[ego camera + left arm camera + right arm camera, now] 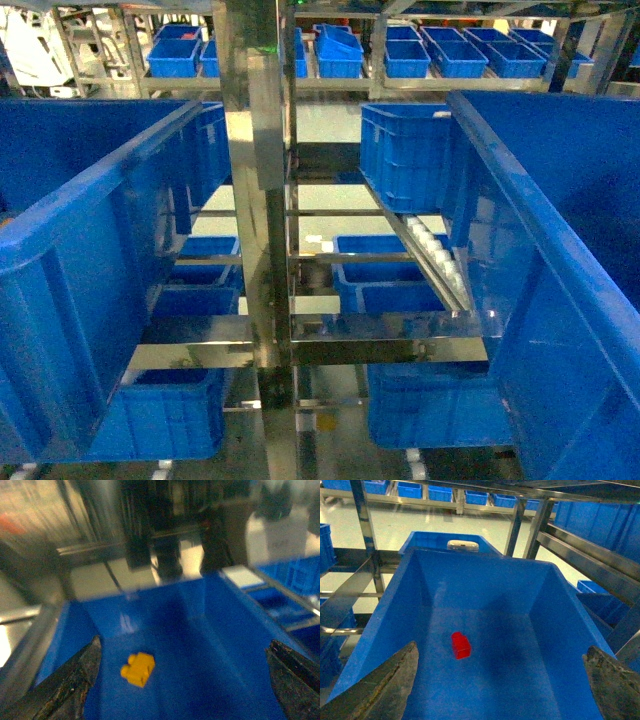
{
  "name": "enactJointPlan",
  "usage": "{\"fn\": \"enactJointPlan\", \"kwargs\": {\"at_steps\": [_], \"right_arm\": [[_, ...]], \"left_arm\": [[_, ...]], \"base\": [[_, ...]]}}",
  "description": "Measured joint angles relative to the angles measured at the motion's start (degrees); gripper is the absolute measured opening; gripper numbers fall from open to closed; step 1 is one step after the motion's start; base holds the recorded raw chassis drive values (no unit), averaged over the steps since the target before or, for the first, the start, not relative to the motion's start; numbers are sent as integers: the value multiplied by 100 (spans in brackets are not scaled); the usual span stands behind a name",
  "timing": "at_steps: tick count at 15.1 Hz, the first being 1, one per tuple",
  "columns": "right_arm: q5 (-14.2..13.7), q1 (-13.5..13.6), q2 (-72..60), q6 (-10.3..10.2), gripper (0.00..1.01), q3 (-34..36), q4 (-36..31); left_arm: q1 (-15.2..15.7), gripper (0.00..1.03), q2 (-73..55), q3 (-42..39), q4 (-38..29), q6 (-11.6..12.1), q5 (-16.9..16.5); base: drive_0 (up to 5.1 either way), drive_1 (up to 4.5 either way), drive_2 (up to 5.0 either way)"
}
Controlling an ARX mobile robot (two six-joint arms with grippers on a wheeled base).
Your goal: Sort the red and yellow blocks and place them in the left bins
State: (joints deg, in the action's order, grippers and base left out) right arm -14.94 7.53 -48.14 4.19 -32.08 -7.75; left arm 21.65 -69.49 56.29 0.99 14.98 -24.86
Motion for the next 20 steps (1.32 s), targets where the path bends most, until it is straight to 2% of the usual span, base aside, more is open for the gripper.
{"fn": "enactJointPlan", "kwargs": {"at_steps": [3,5,8,11,12,14,15,20], "right_arm": [[2,-2,0,0,98,0,2],[2,-2,0,0,98,-2,0],[9,2,0,0,98,0,2],[9,-2,-2,0,98,0,0],[11,-2,0,0,98,-2,0],[9,-2,0,0,98,-2,0],[9,-2,0,0,98,0,0],[9,-2,0,0,98,0,-2]], "left_arm": [[-149,98,699,-7,133,-404,-240],[-127,98,614,-79,433,-487,-295],[164,98,859,-39,1045,-610,-564],[396,98,857,114,1954,-710,-601],[393,98,861,114,1917,-708,-601],[160,98,997,85,1513,-708,-468],[120,98,1060,85,1521,-708,-474],[144,98,1062,79,1517,-708,-431]], "base": [[0,0,0],[0,0,0],[0,0,0],[0,0,0],[0,0,0],[0,0,0],[0,0,0],[0,-82,83]]}}
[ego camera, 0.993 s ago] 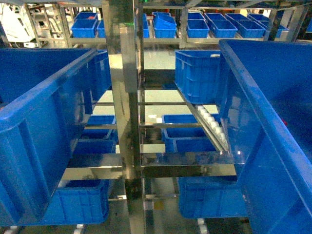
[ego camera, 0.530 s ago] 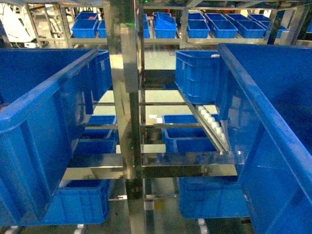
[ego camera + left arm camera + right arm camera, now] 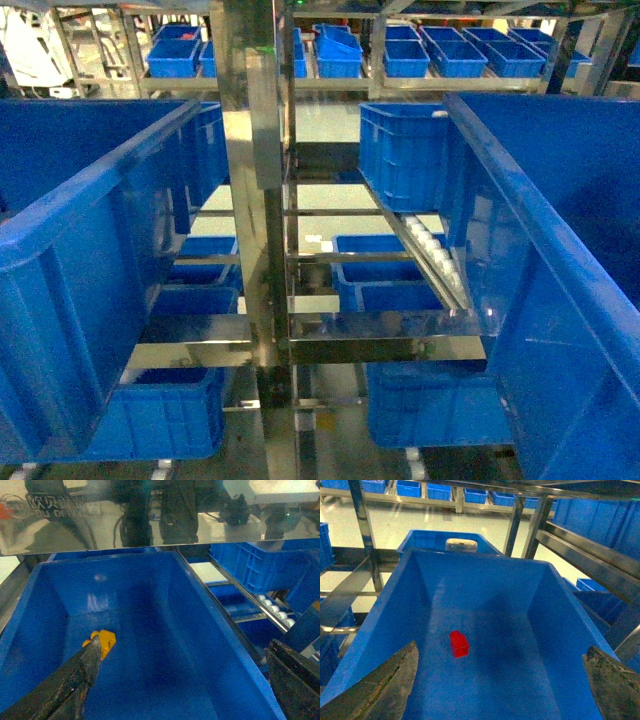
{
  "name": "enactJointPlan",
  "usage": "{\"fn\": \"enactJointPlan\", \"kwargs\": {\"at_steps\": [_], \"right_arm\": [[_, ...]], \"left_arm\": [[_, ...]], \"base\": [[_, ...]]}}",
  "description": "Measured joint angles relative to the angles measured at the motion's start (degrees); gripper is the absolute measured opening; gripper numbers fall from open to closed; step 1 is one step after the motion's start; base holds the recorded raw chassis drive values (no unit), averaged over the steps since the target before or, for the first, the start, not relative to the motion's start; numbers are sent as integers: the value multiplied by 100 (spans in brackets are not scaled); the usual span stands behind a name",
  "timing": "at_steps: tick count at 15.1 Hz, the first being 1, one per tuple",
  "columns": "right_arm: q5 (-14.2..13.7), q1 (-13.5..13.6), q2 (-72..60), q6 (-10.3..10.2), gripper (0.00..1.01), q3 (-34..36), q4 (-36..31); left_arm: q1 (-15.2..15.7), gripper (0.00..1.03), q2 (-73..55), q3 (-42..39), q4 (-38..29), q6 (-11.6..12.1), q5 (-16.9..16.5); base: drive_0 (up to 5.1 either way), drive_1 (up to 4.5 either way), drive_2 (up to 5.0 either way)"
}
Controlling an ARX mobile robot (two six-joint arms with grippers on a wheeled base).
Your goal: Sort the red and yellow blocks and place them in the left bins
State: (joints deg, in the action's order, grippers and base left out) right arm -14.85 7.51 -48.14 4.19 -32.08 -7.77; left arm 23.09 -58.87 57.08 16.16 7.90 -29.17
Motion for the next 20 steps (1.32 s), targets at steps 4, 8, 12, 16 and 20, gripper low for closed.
{"fn": "enactJointPlan", "kwargs": {"at_steps": [4,8,12,16,20], "right_arm": [[2,0,-7,0,98,-7,4],[4,4,4,0,98,-9,0],[-15,0,76,0,98,-11,-13],[944,-249,520,-273,68,870,-1322],[1486,-778,1217,-334,15,1919,-1521]], "left_arm": [[-2,98,-39,-20,7,0,0],[9,98,-37,-22,4,0,17],[15,98,61,-31,-11,0,9],[-367,76,636,-1364,-2203,-498,977],[-1113,25,1727,-3390,-3416,-748,1749]], "base": [[5,-407,418],[6,-399,412],[2,-197,201],[0,0,0],[0,0,0]]}}
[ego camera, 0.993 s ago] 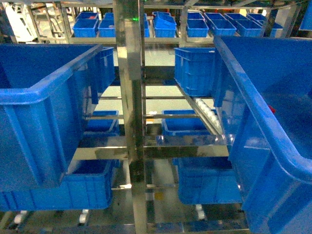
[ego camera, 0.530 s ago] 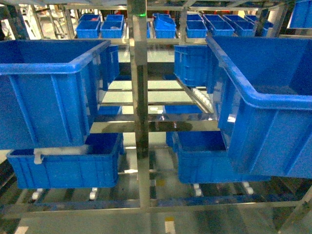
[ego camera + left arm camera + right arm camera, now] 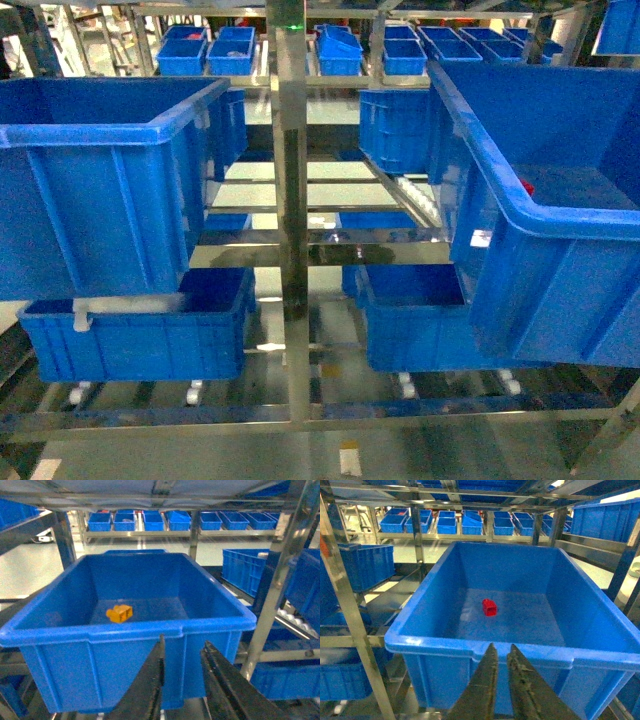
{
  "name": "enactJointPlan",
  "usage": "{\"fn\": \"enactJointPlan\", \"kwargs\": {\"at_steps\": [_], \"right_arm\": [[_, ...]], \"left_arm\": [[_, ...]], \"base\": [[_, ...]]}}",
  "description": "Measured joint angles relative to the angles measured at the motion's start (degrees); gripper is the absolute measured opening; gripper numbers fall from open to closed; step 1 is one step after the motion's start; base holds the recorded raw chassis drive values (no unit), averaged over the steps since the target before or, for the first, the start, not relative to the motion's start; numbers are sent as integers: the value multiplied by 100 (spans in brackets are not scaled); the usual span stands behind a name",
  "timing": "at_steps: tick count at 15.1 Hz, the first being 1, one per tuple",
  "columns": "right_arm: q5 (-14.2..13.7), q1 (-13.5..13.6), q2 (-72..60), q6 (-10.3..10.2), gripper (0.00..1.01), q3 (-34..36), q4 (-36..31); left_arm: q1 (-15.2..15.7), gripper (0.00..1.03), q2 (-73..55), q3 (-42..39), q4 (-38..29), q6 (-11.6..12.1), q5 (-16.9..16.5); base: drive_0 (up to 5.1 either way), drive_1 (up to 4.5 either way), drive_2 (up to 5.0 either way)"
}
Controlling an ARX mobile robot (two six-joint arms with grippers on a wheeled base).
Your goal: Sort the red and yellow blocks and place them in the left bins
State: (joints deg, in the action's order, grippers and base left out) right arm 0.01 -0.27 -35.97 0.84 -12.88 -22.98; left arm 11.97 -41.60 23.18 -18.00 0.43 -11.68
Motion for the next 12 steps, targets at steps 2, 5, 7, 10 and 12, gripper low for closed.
{"fn": "enactJointPlan", "kwargs": {"at_steps": [2,5,7,10,12], "right_arm": [[0,26,330,-17,2,328,15],[0,26,1147,-20,2,826,326],[-4,26,1397,-20,2,942,470],[2,26,1792,-20,2,1045,732],[2,26,1967,-20,2,1215,634]], "left_arm": [[-310,2,466,-619,-184,-17,267],[-1161,2,1309,-1464,-175,-24,1121],[-1215,2,1574,-1635,-109,-26,1165],[-1198,2,1982,-1880,90,-24,1174],[-1198,2,2218,-1974,221,-24,1174]], "base": [[0,0,0],[0,0,0],[0,0,0],[0,0,0],[0,0,0]]}}
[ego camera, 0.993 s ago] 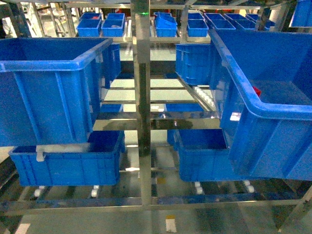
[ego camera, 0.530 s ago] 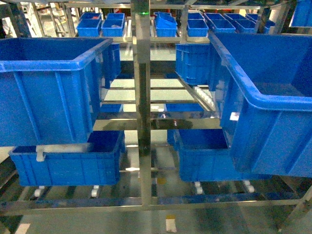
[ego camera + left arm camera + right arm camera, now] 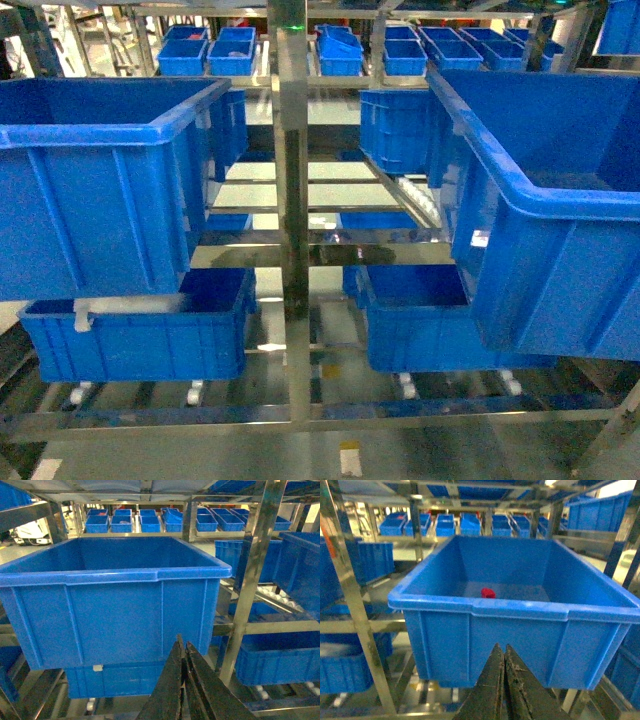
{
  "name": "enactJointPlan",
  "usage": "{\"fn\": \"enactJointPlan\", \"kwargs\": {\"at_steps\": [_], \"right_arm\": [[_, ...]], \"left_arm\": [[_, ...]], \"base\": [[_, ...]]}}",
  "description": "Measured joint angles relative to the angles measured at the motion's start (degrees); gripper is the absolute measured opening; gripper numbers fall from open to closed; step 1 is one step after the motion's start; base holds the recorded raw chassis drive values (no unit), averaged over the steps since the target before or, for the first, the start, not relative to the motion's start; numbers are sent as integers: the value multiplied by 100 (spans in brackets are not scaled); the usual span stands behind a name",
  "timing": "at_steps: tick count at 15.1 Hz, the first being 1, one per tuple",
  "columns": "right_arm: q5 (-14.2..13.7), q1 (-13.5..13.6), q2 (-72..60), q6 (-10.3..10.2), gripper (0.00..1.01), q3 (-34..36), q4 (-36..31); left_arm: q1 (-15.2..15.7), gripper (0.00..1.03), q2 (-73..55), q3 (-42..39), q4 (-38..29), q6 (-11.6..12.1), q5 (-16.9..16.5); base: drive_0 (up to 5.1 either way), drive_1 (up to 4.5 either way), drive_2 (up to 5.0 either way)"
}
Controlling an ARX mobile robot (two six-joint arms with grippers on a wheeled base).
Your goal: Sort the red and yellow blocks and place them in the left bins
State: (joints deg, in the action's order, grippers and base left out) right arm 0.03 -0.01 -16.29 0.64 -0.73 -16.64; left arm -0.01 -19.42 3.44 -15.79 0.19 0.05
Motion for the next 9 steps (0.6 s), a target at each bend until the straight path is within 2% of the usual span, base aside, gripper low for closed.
{"fn": "enactJointPlan", "kwargs": {"at_steps": [6,7,8,9], "right_arm": [[0,0,616,-2,2,-2,643],[0,0,754,-2,2,-4,841],[7,0,1211,-2,2,-7,1541],[0,0,1613,-2,2,-7,1635]], "left_arm": [[0,2,634,-260,304,0,11],[0,2,741,-260,385,0,-2],[0,2,824,-260,444,0,-2],[0,2,907,-260,546,0,0]], "base": [[0,0,0],[0,0,0],[0,0,0],[0,0,0]]}}
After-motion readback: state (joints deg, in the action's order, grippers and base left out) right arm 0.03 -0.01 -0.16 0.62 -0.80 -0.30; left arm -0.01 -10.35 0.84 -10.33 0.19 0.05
